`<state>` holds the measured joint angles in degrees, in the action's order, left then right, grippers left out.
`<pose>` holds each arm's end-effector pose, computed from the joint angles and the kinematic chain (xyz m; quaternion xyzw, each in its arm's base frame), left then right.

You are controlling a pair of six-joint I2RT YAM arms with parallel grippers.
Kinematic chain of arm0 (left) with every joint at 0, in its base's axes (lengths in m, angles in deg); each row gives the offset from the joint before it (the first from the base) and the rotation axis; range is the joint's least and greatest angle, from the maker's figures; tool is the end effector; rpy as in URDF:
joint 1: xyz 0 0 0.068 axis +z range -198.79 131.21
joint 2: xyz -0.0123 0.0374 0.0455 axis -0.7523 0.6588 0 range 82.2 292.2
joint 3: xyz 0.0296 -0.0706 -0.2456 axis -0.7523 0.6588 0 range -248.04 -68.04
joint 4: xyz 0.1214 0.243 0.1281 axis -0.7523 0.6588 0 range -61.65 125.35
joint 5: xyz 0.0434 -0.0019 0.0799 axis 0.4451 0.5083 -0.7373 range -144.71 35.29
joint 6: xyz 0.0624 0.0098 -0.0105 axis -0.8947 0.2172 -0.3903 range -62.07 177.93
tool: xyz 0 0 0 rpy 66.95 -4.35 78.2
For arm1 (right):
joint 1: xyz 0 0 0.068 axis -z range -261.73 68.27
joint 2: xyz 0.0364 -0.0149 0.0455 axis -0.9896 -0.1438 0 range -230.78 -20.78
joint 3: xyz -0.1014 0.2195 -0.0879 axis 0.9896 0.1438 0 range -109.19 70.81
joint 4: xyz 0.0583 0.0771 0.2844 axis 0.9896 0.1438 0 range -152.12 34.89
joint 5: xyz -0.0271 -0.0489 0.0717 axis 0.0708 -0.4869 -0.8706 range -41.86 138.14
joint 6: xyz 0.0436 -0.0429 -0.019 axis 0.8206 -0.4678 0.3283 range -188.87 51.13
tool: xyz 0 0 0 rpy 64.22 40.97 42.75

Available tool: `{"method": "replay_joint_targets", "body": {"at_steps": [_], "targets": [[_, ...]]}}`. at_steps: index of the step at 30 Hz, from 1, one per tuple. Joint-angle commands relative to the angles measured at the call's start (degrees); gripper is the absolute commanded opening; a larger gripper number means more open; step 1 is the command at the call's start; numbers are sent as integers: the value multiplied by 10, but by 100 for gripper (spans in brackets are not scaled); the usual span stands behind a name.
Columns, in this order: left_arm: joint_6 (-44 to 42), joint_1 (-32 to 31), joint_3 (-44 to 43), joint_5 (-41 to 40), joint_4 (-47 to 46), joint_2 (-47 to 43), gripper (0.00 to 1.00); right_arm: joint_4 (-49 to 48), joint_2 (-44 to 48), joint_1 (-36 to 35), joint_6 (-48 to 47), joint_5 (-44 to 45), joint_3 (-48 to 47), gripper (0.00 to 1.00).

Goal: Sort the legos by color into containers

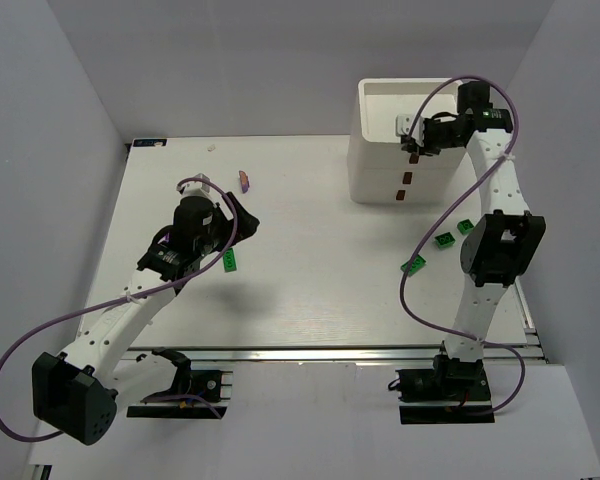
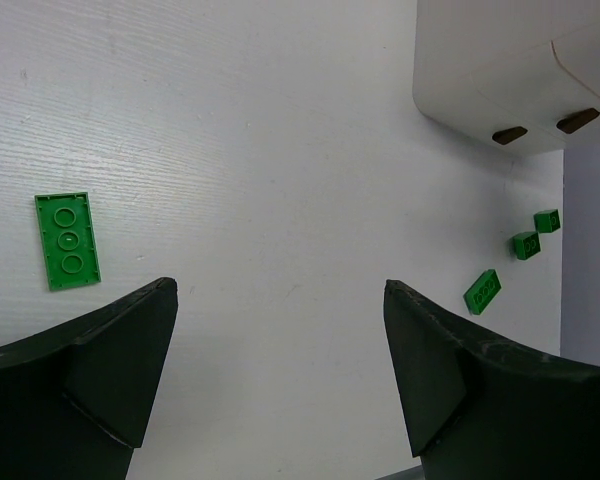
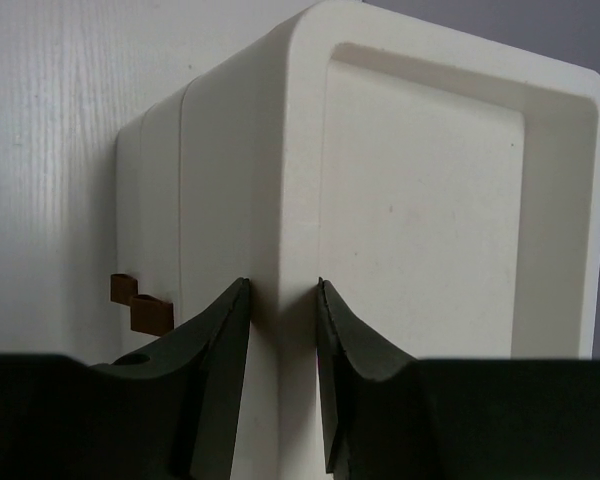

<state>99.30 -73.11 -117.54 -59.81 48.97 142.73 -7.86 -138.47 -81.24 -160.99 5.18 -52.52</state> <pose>0.2710 -0.1177 0.2686 -0.1508 0.8595 -0.2313 0.4302 0.4873 0.0297 0.3381 -0.7145 0.5140 -0.0010 0.4748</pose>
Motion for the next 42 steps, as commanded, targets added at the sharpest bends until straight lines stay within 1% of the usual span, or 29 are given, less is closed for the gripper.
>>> {"method": "replay_joint_targets", "body": {"at_steps": [1, 5, 8, 9, 10, 11, 12, 13, 14, 15, 17, 18, 19, 21, 22, 23, 25, 26, 28, 29, 31, 32, 34, 35, 37, 38, 40, 41, 42], "targets": [[-6, 3, -4, 4, -3, -13, 94, 138, 25, 16, -77, -28, -2, 9], [-6, 3, -9, 5, -5, -10, 94, 161, 26, 17, -89, -39, 4, 12], [-6, 3, -10, 8, -7, -7, 94, 102, 42, 16, -18, -45, 26, 31], [-7, 3, -11, 9, -8, -6, 94, 48, 51, 16, 6, -50, 51, 52], [-6, 3, -12, 9, -9, -5, 94, 18, 68, 16, 33, -50, 67, 61], [-6, 3, -13, 9, -10, -5, 94, -12, 79, 16, 58, -51, 79, 65], [-6, 3, -15, 9, -10, -3, 94, -46, 86, 16, 122, -50, 103, 71], [-6, 3, -16, 9, -11, -2, 94, -107, 102, 16, 158, -51, 112, 72], [-6, 3, -17, 9, -14, -1, 94, -137, 110, 16, 194, -53, 116, 82], [-6, 3, -17, 9, -14, -1, 94, -169, 117, 16, 290, -50, 121, 83], [-7, 3, -19, 8, -16, 1, 94, -239, 138, 16, 367, -57, 122, 83], [-8, 3, -18, 8, -20, 2, 94, -265, 148, 16, 404, -53, 128, 89], [-8, 3, -17, 8, -23, 3, 94, -296, 176, 16, 469, -49, 151, 89], [-7, 3, -14, 8, -30, 4, 94, -407, 211, 14, 527, -21, 199, 89], [-8, 3, -13, 8, -35, 5, 94, -501, 248, 14, 598, -5, 259, 89], [-8, 3, -13, 8, -36, 6, 95, -560, 265, 17, 643, 27, 291, 89], [-13, 3, -14, 9, -38, 9, 95, -632, 317, 19, 749, 60, 387, 89], [-15, 3, -14, 9, -38, 12, 96, -648, 331, 21, 749, 34, 410, 89], [-20, 3, -13, 7, -37, 12, 97, -617, 370, 22, 731, -17, 442, 84], [-20, 3, -11, 4, -37, 11, 97, -596, 387, 22, 733, -50, 484, 76], [-21, 3, -7, -1, -33, 5, 97, -572, 446, 21, 731, -67, 535, 62], [-21, 3, -1, -3, -31, 2, 97, -564, 467, 19, 739, -58, 589, 45], [-18, 3, 7, -3, -32, -5, 98, -561, 521, 17, 764, -31, 642, 30], [-16, 3, 16, -1, -33, -6, 98, -565, 534, 18, 800, 14, 690, 22], [-15, 3, 20, 3, -35, -5, 98, -586, 556, 16, 834, 65, 726, 22], [-15, 3, 21, 9, -35, -3, 98, -598, 557, 17, 851, 122, 743, 33], [-19, 3, 14, 14, -35, 7, 98, -635, 542, 17, 897, 167, 774, 39], [-21, 3, 10, 16, -32, 12, 98, -649, 532, 16, 909, 203, 781, 50], [-24, 3, 0, 20, -31, 17, 98, -666, 507, 15, 940, 219, 790, 56]]}}
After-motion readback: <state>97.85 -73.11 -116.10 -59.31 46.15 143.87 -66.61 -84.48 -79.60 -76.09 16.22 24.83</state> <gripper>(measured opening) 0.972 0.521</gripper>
